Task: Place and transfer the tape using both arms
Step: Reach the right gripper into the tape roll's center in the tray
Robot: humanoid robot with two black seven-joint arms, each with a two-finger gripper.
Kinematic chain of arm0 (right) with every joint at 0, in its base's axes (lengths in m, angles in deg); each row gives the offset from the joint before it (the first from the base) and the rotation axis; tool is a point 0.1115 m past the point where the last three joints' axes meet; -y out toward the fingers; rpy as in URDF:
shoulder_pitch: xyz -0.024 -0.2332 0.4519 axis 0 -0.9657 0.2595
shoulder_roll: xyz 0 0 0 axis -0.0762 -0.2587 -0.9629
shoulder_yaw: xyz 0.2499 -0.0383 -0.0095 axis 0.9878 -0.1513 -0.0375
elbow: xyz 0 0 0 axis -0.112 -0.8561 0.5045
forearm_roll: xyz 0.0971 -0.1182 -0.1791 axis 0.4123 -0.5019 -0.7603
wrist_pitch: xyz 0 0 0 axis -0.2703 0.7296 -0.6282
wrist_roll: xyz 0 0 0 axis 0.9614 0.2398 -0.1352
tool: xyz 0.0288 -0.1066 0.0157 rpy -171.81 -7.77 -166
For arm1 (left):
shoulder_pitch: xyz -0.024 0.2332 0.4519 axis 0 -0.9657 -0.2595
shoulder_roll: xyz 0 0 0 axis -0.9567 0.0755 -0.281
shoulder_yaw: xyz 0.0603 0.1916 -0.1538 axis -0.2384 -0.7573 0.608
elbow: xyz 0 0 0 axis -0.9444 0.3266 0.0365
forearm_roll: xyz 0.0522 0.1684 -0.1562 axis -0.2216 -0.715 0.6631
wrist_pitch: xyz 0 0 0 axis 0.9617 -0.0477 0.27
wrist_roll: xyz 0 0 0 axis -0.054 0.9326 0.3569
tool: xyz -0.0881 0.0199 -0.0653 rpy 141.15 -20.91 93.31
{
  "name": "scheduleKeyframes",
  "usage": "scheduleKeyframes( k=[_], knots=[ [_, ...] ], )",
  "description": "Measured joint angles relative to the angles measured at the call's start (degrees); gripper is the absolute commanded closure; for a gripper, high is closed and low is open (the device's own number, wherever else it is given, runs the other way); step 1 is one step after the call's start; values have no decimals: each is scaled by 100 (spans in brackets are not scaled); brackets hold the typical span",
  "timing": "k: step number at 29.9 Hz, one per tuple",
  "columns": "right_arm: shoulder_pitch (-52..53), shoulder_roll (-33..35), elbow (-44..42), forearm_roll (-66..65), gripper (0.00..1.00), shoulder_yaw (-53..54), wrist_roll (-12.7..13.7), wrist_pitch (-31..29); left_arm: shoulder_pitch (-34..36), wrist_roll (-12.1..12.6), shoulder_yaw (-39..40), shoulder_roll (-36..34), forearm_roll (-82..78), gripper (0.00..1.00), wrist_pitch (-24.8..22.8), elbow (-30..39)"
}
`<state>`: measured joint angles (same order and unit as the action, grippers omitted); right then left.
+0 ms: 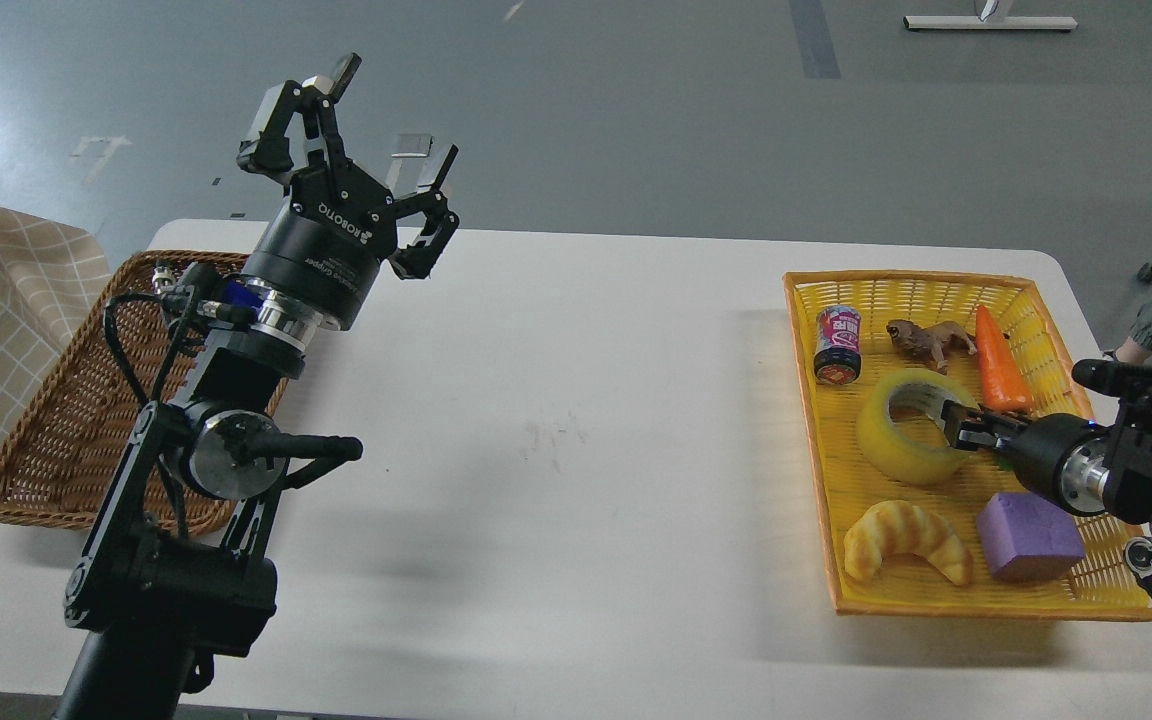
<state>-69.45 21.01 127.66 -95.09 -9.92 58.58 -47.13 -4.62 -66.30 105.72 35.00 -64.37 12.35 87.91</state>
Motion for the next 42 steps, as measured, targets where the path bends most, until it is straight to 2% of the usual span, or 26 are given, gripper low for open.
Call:
scheduleKeyframes(
  k=[8, 35, 41, 42],
  knots=[
    [22, -1, 42, 38, 69, 21, -215, 0, -16, 0, 1, 0, 0, 2, 0, 0],
    [-37, 57, 90, 58, 77, 39, -420, -18, -43, 3, 1, 0, 0, 2, -3, -3],
    [-69, 68, 100, 59, 82, 39, -441, -35, -52, 3, 1, 0, 0, 2, -3, -3],
    [-81, 68, 101, 59, 85, 40, -449, -39, -52, 3, 1, 0, 0, 2, -3, -3]
  ],
)
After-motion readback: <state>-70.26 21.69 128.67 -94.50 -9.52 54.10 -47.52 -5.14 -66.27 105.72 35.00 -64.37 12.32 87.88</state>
